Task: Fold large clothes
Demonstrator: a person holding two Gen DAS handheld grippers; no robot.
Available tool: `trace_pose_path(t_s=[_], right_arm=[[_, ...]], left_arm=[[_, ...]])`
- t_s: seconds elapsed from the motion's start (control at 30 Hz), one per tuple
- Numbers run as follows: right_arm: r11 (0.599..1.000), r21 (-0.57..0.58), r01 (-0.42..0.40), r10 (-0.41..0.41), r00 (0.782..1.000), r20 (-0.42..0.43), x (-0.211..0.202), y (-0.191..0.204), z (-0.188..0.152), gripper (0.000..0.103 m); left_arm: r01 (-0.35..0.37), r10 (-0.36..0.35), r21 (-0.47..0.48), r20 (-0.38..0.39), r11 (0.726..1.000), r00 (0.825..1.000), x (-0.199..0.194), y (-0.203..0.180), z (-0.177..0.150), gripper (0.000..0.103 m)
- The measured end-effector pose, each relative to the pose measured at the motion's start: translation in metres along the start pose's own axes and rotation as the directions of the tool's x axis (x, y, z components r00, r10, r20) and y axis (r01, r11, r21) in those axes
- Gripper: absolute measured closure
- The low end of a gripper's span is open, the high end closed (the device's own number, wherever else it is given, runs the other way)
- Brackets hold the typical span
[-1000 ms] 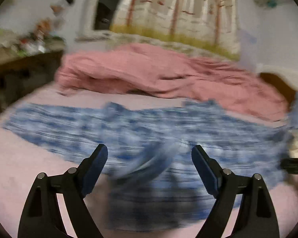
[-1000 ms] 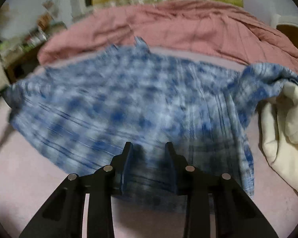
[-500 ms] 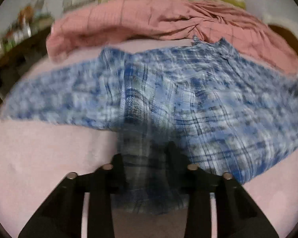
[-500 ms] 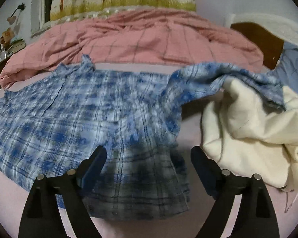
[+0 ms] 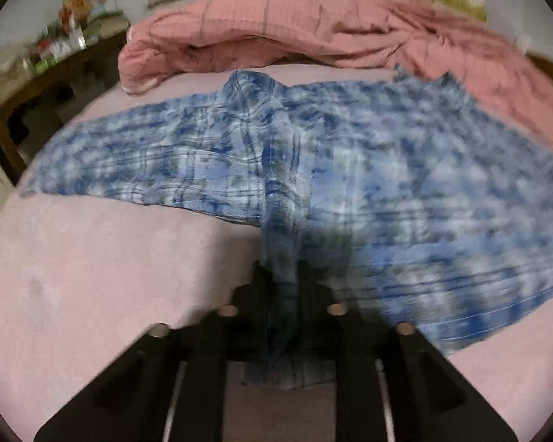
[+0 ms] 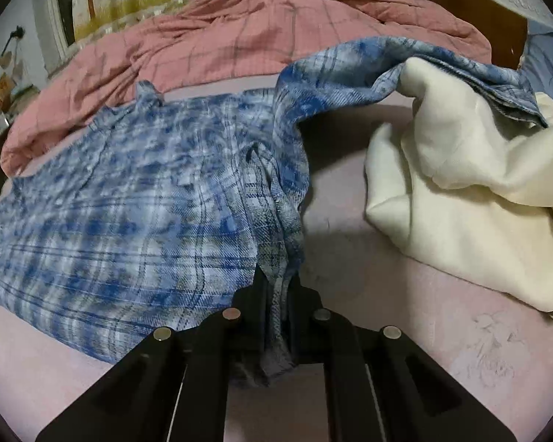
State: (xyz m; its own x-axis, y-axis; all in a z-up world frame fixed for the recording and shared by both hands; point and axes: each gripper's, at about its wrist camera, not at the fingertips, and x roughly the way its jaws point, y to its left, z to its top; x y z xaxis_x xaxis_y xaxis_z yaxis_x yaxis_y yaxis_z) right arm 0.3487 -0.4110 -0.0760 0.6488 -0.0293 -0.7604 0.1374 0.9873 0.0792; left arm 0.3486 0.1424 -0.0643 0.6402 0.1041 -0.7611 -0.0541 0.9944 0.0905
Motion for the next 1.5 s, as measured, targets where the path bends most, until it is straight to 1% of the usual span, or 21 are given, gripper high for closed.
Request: trace_pose_path(t_s=[0.1, 0.17, 0.2, 0.27, 0.37, 0.43, 0.47, 0.53, 0.6, 0.63, 0.7, 0.8, 0.97, 1.07, 1.17, 1.23, 1.3, 1.37, 1.43, 1.47, 1.5], right_arm=[[1.000, 0.024, -0.001, 0.001, 1.000, 0.001, -0.001, -0.005, 0.001, 0.088], [0.999, 0.040, 0.022, -0.023, 0.999, 0.046, -0.009, -0.009, 0.000, 0.082], [0.999, 0.041, 0.034, -0.037, 0.996, 0.078, -0.015, -0.009, 0.000, 0.082], [0.997, 0.015, 0.078, -0.079, 0.988, 0.136, -0.027, -0.002, -0.001, 0.082], [0.995, -0.061, 0.073, -0.058, 0.972, 0.227, -0.048, 0.019, -0.004, 0.082], [0.994, -0.108, -0.033, 0.058, 0.969, 0.240, -0.057, 0.032, -0.006, 0.082], [0.990, -0.119, -0.081, 0.107, 0.968, 0.227, -0.058, 0.035, -0.006, 0.082], [0.974, -0.139, -0.179, 0.199, 0.970, 0.142, -0.049, 0.043, -0.007, 0.082], [0.977, -0.134, -0.167, 0.174, 0.984, 0.043, -0.031, 0.049, -0.009, 0.082], [0.979, -0.123, -0.163, 0.163, 0.987, -0.012, -0.020, 0.048, -0.011, 0.082], [0.974, -0.091, -0.209, 0.203, 0.977, -0.069, -0.008, 0.044, -0.013, 0.082], [0.969, -0.082, -0.231, 0.227, 0.972, -0.065, -0.010, 0.037, -0.018, 0.082], [0.973, -0.130, -0.193, 0.191, 0.981, -0.026, -0.027, 0.032, -0.036, 0.082], [0.974, -0.125, -0.189, 0.188, 0.982, -0.018, -0.032, 0.029, -0.032, 0.082], [0.987, -0.137, -0.079, 0.093, 0.991, 0.097, -0.054, 0.033, -0.009, 0.081], [0.990, -0.132, -0.043, 0.065, 0.983, 0.169, -0.073, 0.038, 0.006, 0.069], [0.991, -0.119, -0.059, 0.085, 0.971, 0.221, -0.094, 0.048, 0.028, 0.052], [0.990, -0.119, -0.070, 0.099, 0.960, 0.260, -0.111, 0.064, 0.049, 0.052], [0.986, -0.125, -0.111, 0.142, 0.951, 0.274, -0.118, 0.080, 0.068, 0.048], [0.985, -0.112, -0.131, 0.158, 0.948, 0.277, -0.119, 0.087, 0.079, 0.038], [0.986, -0.095, -0.137, 0.159, 0.946, 0.282, -0.118, 0.093, 0.085, 0.028]], left_arm=[[-0.023, 0.023, 0.009, 0.026, 1.000, 0.999, -0.005, -0.001, -0.001, 0.076], [-0.005, 0.007, -0.035, 0.062, 0.999, 0.998, -0.012, 0.008, 0.000, 0.065], [-0.022, 0.027, -0.053, 0.091, 0.998, 0.995, -0.017, 0.011, 0.001, 0.049], [-0.011, 0.021, -0.055, 0.184, 0.998, 0.983, -0.036, 0.012, 0.003, 0.042], [0.136, -0.127, -0.012, 0.291, 0.991, 0.948, -0.065, 0.004, 0.001, 0.042], [0.230, -0.235, 0.050, 0.296, 0.972, 0.926, -0.072, -0.006, 0.000, 0.042], [0.261, -0.270, 0.070, 0.271, 0.963, 0.924, -0.069, -0.011, 0.000, 0.042], [0.286, -0.296, 0.081, 0.176, 0.955, 0.939, -0.049, -0.022, 0.002, 0.051], [0.245, -0.248, 0.070, 0.043, 0.967, 0.968, -0.017, -0.032, 0.001, 0.061], [0.244, -0.244, 0.065, -0.006, 0.968, 0.970, -0.005, -0.034, -0.003, 0.061], [0.210, -0.213, 0.100, 0.025, 0.973, 0.977, -0.014, -0.043, -0.012, 0.063], [0.159, -0.165, 0.158, 0.022, 0.974, 0.986, -0.022, -0.052, -0.032, 0.063], [0.179, -0.186, 0.117, 0.050, 0.977, 0.981, -0.033, -0.044, -0.038, 0.063], [0.218, -0.233, 0.099, 0.182, 0.971, 0.955, -0.057, -0.035, -0.032, 0.063], [0.145, -0.186, 0.142, 0.337, 0.979, 0.923, -0.095, -0.022, -0.005, 0.060], [0.121, -0.160, 0.123, 0.379, 0.985, 0.912, -0.110, -0.009, 0.023, 0.051], [0.149, -0.172, 0.089, 0.416, 0.985, 0.893, -0.121, 0.007, 0.052, 0.049], [0.120, -0.133, 0.059, 0.482, 0.991, 0.866, -0.130, 0.024, 0.081, 0.046], [0.104, -0.092, 0.006, 0.524, 0.995, 0.847, -0.132, 0.042, 0.105, 0.028], [0.102, -0.066, -0.037, 0.542, 0.994, 0.838, -0.130, 0.054, 0.115, 0.022], [0.097, -0.033, -0.085, 0.563, 0.992, 0.826, -0.126, 0.066, 0.119, 0.008]])
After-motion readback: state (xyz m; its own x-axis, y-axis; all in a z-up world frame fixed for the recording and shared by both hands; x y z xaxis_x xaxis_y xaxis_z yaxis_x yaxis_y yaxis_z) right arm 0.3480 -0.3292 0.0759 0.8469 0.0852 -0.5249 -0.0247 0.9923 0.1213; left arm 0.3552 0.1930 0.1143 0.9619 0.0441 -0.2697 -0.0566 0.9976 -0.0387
